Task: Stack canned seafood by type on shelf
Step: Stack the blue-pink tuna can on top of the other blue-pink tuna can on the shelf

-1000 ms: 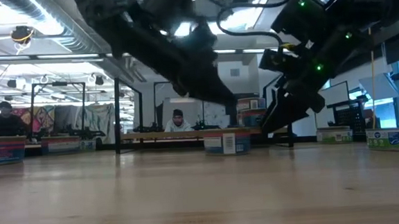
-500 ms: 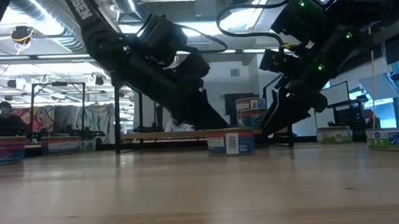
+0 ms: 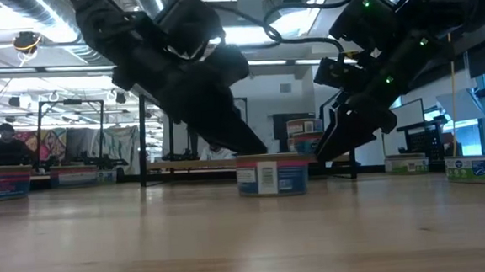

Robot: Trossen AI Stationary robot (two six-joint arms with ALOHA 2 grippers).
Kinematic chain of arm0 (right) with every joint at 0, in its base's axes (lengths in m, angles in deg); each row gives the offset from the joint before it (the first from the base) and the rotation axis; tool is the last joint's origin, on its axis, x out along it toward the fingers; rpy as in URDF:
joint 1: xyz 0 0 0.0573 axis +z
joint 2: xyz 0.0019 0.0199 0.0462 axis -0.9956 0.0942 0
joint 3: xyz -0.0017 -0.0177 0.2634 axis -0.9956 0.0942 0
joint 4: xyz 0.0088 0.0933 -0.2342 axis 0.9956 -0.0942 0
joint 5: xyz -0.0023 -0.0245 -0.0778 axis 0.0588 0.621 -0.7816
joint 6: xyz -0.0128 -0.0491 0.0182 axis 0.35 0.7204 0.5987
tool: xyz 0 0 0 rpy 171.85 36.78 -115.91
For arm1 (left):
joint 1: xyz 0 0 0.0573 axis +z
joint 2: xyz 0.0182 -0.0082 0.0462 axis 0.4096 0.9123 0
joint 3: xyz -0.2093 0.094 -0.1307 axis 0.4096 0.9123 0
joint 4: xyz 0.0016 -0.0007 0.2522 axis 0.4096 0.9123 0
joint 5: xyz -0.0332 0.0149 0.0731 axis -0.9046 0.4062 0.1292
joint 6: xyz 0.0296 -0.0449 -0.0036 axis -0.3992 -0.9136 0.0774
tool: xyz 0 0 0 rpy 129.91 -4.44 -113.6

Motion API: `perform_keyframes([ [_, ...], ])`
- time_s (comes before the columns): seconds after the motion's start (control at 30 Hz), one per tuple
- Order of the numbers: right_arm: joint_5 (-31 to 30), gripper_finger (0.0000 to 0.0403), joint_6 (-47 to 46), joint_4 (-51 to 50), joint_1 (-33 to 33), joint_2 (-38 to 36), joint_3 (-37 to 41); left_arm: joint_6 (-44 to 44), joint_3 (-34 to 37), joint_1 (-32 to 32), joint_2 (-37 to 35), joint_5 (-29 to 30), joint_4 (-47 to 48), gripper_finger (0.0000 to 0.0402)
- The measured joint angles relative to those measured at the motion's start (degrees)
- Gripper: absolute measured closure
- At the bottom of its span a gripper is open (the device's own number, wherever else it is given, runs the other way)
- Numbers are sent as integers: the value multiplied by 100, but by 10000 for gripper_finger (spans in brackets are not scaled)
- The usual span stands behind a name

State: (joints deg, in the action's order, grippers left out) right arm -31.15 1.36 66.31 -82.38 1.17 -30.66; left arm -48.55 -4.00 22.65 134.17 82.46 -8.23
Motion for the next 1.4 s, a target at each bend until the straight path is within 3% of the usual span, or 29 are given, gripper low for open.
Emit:
perform_keyframes([
  [0.13,13,126,53,204,0,0,0,220,27,14,-365,23,203,153],
  [0.27,293,92,172,489,0,0,0,234,300,69,-432,58,-20,153],
  [0.57,444,52,493,713,0,0,-4,155,785,209,-233,-300,-1891,153],
  [0.9,563,52,514,707,2,0,-2,256,757,207,30,-400,-1859,153],
  [1.23,1591,52,1012,840,246,0,-2,193,731,189,11,-422,-1459,153],
  [1.4,1330,52,1823,1413,745,0,-2,224,759,163,46,-427,-1438,153],
])
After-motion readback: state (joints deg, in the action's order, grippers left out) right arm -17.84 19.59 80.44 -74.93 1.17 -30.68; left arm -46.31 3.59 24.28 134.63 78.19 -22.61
